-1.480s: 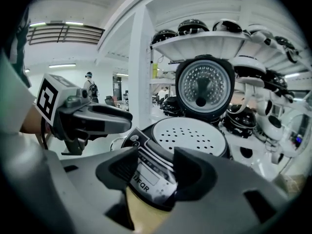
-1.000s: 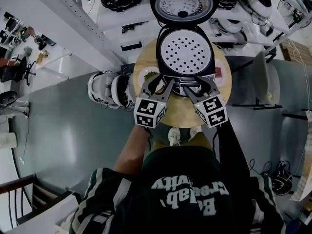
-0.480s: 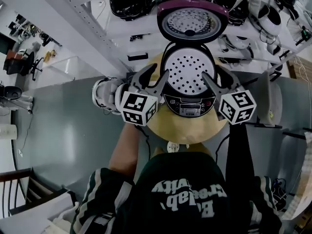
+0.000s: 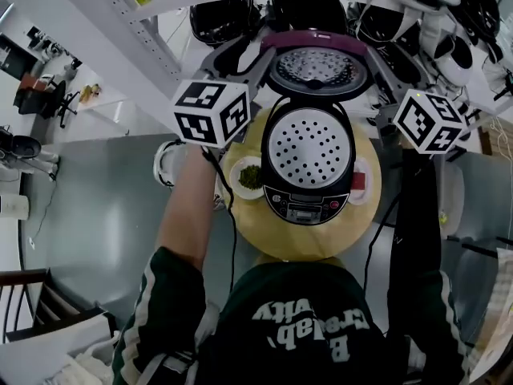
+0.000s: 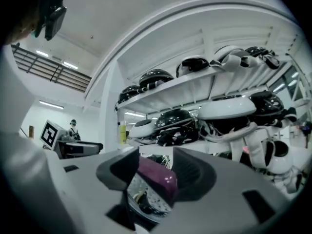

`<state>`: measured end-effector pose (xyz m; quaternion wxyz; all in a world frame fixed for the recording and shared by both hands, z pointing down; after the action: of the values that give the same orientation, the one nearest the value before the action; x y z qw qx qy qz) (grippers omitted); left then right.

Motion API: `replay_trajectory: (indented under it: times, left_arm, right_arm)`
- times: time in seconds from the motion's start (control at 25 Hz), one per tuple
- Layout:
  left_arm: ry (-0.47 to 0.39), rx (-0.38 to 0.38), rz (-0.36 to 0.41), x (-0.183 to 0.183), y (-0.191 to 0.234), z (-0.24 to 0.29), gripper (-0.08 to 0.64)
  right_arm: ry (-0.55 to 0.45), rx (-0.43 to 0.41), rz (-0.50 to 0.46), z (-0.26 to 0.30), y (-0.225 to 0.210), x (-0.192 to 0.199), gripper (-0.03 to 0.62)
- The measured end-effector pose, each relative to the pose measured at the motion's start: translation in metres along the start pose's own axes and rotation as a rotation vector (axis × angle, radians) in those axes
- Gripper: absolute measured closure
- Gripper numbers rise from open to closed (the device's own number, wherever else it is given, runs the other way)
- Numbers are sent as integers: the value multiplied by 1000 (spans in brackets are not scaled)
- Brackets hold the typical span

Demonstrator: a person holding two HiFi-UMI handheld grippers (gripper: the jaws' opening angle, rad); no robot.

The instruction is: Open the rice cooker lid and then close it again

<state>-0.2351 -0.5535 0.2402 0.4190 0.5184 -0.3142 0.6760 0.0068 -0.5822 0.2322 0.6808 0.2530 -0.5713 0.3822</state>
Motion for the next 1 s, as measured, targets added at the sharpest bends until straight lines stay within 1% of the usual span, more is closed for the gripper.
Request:
replay_trajectory:
  times: [0.12, 0.24, 0.32, 0.4, 0.44, 0.6, 0.72, 0.84, 1.0]
  left_arm:
    - [49, 9, -40, -10, 12, 28, 357]
    - [98, 28, -100, -6, 18, 53, 351]
    - [98, 56, -154, -3, 18, 60, 367]
    - [87, 91, -196, -1, 17, 60, 390]
    - [84, 100, -205, -1, 16, 60, 391]
    - [78, 95, -193, 0, 11, 50, 391]
    - [75, 100, -194, 7, 4, 36, 391]
    - [75, 116, -187, 16, -7, 19, 391]
    - [86, 147, -158, 32, -24, -6, 391]
  right_arm:
    - [41, -36, 28, 22, -14, -7, 367]
    - [105, -63, 60, 45, -20, 1, 365]
    - [115, -83, 96, 51, -20, 5, 376]
    - [119, -99, 99, 52, -18, 5, 374]
    - [123, -106, 97, 51, -18, 5, 374]
    - [138, -123, 105, 42, -14, 9, 373]
    - [140, -131, 102, 30, -4, 14, 373]
    - [134, -147, 104, 13, 9, 23, 373]
    - [140, -159, 118, -12, 26, 40, 370]
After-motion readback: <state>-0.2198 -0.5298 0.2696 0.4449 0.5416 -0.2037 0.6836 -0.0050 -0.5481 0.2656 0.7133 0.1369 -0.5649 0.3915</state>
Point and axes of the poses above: the fingertips, and each gripper's own axes: z forward along the fingers, y to its left, x out of its underside, the point moved 3 cm from there along -z, backward along the fingers, and after that the axes turned 13 degrees about y, right-handed, at the moved point
